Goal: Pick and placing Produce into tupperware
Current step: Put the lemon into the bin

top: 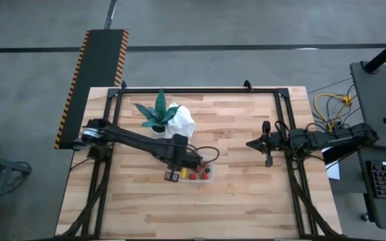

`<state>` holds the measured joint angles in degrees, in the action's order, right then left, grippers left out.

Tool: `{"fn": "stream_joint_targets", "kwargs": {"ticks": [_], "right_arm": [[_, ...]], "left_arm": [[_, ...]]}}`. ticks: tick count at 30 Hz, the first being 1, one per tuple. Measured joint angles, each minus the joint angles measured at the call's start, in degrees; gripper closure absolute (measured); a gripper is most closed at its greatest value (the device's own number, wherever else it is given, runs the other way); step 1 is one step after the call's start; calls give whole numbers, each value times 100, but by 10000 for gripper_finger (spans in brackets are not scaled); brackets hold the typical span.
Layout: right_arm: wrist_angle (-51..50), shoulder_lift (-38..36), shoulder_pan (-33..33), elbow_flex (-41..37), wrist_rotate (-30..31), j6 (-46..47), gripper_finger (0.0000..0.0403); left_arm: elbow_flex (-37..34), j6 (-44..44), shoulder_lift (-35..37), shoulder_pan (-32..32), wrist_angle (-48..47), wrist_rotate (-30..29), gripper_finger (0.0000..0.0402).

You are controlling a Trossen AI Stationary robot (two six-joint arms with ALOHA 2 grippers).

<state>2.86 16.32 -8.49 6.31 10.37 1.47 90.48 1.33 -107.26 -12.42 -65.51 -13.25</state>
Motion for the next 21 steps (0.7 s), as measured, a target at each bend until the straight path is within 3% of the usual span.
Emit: {"fn": "stream_joint_targets", "kwargs": {"ticks": [5,13,21], "right_arm": [[-183,25,0,0,-2,205,394],[-188,95,0,0,-15,306,394],[-166,126,0,0,-22,305,394]], "left_arm": [[-18,-252,530,-53,-456,307,283],[-403,-273,1660,-42,-253,538,283],[-1506,-828,2519,-33,-269,548,279]]}}
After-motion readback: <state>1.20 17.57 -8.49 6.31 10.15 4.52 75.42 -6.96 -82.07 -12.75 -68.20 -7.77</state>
